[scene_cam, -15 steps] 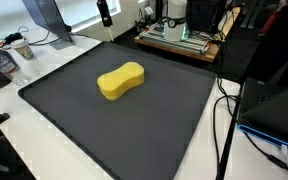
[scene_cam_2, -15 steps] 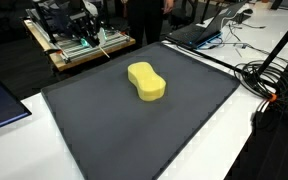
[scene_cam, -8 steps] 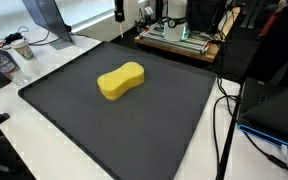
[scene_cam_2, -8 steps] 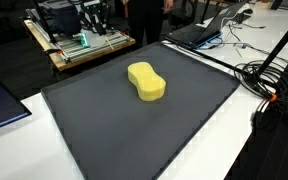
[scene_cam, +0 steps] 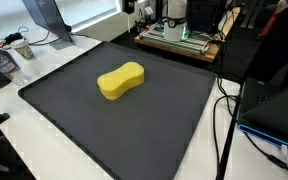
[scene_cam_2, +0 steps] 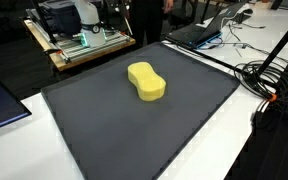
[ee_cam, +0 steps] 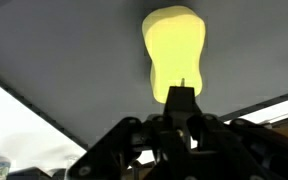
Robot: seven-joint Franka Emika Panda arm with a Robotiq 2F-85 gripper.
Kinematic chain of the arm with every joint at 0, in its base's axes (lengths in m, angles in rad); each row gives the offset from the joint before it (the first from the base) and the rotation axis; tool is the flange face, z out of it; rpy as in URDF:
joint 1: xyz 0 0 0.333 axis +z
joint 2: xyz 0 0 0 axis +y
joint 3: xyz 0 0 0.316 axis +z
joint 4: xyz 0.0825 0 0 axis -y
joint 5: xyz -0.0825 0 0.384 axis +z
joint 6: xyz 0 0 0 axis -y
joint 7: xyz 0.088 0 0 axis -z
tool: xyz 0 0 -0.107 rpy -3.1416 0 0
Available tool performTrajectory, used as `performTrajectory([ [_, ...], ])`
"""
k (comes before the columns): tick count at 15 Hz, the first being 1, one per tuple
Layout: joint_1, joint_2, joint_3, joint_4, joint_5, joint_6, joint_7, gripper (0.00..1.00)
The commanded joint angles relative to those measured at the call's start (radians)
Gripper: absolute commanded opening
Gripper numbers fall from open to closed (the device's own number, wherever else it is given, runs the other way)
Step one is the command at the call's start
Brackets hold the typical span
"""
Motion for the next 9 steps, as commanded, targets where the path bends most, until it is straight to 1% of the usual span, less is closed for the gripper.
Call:
performTrajectory([
  [1,0.057,-0.027,0.078,0.001,-0.058,-0.004,0.054,0.04],
  [2,0.094,-0.023,0.081,0.001,-0.055,-0.006,0.023,0.04],
  [3,0.07,-0.009,0.054,0.001,-0.045,-0.002,0.036,0.16],
  [5,0.104,-0.009,0.072,0.001,-0.045,-0.002,0.035,0.16],
  [9,0.108,-0.009,0.072,0.001,-0.047,-0.002,0.033,0.16],
])
